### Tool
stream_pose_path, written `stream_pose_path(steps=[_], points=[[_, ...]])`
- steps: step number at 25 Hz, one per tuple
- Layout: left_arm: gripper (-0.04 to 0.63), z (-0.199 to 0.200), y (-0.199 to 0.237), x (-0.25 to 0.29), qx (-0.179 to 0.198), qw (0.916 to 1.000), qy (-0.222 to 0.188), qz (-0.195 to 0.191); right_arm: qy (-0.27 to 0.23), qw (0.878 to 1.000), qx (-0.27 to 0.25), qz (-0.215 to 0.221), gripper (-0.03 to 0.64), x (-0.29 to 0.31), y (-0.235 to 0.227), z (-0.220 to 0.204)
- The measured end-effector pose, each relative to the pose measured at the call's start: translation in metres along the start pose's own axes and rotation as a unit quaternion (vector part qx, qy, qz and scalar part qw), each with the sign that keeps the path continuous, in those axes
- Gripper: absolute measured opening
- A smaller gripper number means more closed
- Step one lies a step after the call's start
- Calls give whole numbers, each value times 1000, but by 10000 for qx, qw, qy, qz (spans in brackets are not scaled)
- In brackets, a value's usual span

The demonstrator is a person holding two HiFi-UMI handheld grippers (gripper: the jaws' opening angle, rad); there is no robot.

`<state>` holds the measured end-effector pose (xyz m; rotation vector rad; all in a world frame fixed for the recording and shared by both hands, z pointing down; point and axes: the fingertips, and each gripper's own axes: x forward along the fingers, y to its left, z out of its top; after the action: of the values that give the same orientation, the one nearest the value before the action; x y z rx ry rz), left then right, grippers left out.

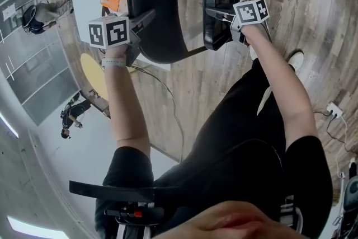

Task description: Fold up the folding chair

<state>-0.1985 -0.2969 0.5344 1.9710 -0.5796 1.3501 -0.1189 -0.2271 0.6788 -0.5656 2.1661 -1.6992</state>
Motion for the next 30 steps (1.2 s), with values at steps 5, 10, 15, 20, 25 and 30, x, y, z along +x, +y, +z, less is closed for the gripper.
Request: stream_pose_path(steps=[5, 10, 15, 20, 25, 30], points=[[51, -2, 15, -1, -46, 10000, 21, -14, -28, 10000, 48, -33, 44, 21, -4, 2], [51, -2, 19, -4, 48, 10000, 33, -52, -13, 9999, 27, -143, 44, 36, -5, 3], [52, -2, 17, -6, 43, 10000, 25, -27, 43, 9996, 1, -269, 44, 46, -6, 3], [52, -2, 16, -7, -105, 9998, -127, -135, 35, 9991, 14, -426, 44, 50, -7, 3], [52, -3, 20, -7, -229, 9992, -263, -176, 60, 9987, 23, -508, 43, 58, -10, 1], [52, 0, 17, -6, -237, 9989, -367, -190, -18, 9986, 25, -537, 43, 59, -12, 4]])
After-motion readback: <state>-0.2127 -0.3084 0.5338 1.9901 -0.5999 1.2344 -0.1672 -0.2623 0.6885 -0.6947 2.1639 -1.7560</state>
